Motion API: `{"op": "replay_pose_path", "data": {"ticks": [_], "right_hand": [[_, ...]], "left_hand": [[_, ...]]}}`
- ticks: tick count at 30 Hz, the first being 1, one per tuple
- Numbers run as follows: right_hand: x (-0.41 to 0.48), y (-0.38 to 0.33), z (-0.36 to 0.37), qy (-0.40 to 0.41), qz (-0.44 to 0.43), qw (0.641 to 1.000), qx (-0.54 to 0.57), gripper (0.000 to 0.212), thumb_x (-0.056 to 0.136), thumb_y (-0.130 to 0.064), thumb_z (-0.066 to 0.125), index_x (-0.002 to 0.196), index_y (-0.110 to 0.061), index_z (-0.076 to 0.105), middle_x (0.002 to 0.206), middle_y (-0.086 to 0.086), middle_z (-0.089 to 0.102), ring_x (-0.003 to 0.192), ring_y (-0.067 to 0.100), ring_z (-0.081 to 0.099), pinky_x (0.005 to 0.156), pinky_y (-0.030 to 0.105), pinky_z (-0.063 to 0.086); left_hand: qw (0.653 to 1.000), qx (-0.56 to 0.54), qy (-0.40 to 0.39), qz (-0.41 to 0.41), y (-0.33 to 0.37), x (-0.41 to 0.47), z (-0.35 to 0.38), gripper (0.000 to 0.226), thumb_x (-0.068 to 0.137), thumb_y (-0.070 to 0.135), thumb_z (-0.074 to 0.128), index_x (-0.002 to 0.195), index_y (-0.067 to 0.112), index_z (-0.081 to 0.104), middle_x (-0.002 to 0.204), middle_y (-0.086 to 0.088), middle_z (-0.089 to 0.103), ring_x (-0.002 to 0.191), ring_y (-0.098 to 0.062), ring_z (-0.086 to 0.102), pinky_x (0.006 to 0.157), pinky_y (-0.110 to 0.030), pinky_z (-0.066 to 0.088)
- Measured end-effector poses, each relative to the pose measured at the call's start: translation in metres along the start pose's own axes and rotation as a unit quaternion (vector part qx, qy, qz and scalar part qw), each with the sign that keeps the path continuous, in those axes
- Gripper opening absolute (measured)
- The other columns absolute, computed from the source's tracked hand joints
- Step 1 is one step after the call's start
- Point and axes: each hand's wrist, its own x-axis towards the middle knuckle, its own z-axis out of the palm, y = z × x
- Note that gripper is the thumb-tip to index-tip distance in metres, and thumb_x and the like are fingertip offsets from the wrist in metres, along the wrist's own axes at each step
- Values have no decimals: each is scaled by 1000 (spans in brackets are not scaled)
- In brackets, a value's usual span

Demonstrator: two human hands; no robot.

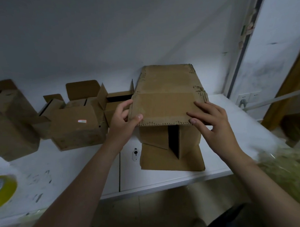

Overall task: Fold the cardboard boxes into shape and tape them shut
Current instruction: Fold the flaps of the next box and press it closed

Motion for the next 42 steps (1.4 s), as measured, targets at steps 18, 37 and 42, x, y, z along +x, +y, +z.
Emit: {"op": "replay_pose_path", "data": {"ticks": [18, 37, 42], "right_hand": [[6, 28, -1, 51, 304, 912, 270, 113, 67, -53, 89, 152, -51, 14, 121, -11, 54, 108, 9, 61, 97, 44, 52], [44, 95, 50, 26, 288, 931, 225, 107, 68, -64, 85, 153, -38, 24, 136, -9, 50, 117, 12, 55, 100, 38, 53], [47, 98, 48, 13, 285, 933, 218, 115, 65, -68, 84, 154, -39, 17, 135, -7, 47, 116, 13, 54, 93, 31, 51]], "left_hand": [[996, -12, 59, -63, 0, 11, 16, 66, 84, 23, 81, 140, 30, 48, 100, 13, 74, 92, -1, 71, 74, -22, 59], [917, 163, -66, -357, -87, 18, 55, 97, 85, 80, 48, 153, 15, 28, 149, -11, 45, 125, -33, 52, 82, -40, 50], [909, 168, -64, -377, -95, 20, 63, 93, 89, 75, 48, 155, 14, 23, 153, -12, 41, 128, -34, 51, 84, -38, 49]]}}
